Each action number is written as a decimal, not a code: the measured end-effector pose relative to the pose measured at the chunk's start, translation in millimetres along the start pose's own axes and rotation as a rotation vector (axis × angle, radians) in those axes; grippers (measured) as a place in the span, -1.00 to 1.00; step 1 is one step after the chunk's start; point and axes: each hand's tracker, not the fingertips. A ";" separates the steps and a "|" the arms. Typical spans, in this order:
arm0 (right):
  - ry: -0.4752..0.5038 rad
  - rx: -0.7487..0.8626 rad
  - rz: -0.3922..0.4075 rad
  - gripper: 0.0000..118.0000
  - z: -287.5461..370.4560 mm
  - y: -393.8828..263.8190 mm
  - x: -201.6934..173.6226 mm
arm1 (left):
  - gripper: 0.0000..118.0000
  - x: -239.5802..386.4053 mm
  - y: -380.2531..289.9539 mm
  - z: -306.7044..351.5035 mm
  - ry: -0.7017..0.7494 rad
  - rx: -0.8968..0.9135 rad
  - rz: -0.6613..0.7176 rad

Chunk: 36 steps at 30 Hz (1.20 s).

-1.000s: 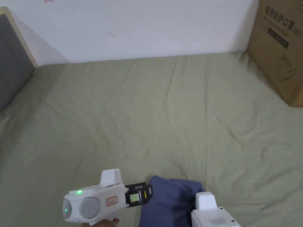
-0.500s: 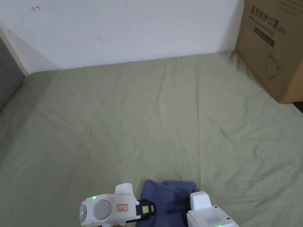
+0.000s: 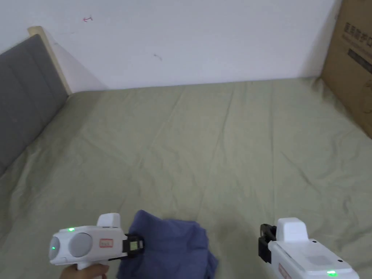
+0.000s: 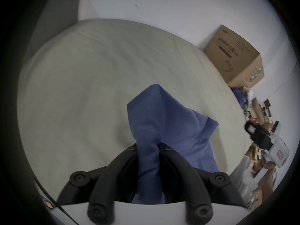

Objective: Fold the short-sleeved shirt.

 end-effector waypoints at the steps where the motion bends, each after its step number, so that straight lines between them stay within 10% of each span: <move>1: 0.006 0.008 0.004 -1.00 -0.2 2.9 -3.1 | -0.71 -20.1 5.1 9.9 0.037 0.006 0.005; 18: 0.053 0.006 0.120 -1.00 -29.1 32.7 -57.1 | -0.67 -221.6 42.6 75.6 0.349 -0.022 0.156; 27: 0.036 0.002 0.126 -1.00 -24.5 38.9 -56.4 | 0.50 -202.3 49.5 78.8 0.454 0.085 0.144; 36: 0.009 0.131 0.109 -1.00 21.6 69.8 -42.6 | 0.56 -124.8 69.3 140.8 0.434 0.376 0.100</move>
